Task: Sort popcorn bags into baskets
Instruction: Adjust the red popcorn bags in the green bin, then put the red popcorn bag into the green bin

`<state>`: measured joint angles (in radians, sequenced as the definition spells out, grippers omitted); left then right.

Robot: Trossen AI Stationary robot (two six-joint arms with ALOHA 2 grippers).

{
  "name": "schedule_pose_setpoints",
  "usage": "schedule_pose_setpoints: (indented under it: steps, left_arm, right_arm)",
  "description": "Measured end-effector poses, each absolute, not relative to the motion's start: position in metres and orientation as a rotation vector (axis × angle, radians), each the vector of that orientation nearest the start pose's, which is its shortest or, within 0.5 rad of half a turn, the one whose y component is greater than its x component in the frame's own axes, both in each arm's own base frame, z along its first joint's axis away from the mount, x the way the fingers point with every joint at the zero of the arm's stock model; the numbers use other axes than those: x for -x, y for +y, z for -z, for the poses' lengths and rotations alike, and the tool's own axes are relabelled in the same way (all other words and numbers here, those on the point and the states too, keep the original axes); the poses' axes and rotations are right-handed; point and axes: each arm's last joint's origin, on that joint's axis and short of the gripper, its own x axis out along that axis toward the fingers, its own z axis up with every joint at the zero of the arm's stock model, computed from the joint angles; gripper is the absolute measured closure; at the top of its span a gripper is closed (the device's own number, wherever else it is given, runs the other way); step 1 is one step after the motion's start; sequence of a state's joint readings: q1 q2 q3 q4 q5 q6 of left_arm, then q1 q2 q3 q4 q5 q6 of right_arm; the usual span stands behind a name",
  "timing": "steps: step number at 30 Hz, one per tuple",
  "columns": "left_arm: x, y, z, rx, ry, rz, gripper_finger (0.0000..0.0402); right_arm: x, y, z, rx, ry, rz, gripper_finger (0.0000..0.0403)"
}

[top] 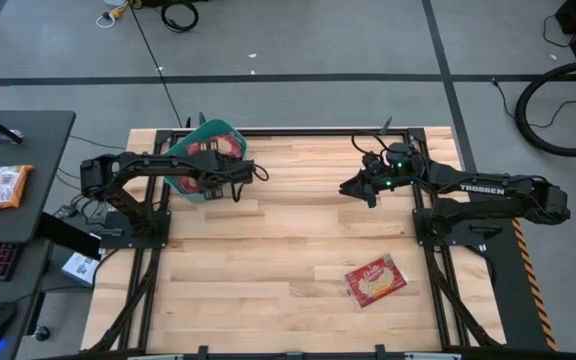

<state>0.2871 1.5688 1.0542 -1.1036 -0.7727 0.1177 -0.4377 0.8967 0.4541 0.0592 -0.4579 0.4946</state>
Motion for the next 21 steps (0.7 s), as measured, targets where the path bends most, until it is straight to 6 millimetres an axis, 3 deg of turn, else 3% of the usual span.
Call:
schedule_pose_setpoints:
  steps: [4,11,15,21]
  left_arm:
    - [-0.24,0.094,-0.211,-0.518,1.709,-0.715,0.023]
    - [-0.255,0.086,-0.225,-0.348,1.611,-0.586,0.023]
    - [-0.272,0.074,-0.231,-0.288,1.475,-0.493,0.023]
    - [-0.302,0.043,-0.234,-0.188,1.207,-0.182,0.023]
  right_arm:
    - [-0.177,-0.068,-0.224,-0.657,0.348,0.059,0.0249]
    - [-0.176,-0.068,-0.223,-0.666,0.364,0.056,0.0249]
    - [-0.175,-0.061,-0.216,-0.691,0.445,0.021,0.0249]
    - [-0.176,-0.033,-0.203,-0.645,0.624,0.019,0.0249]
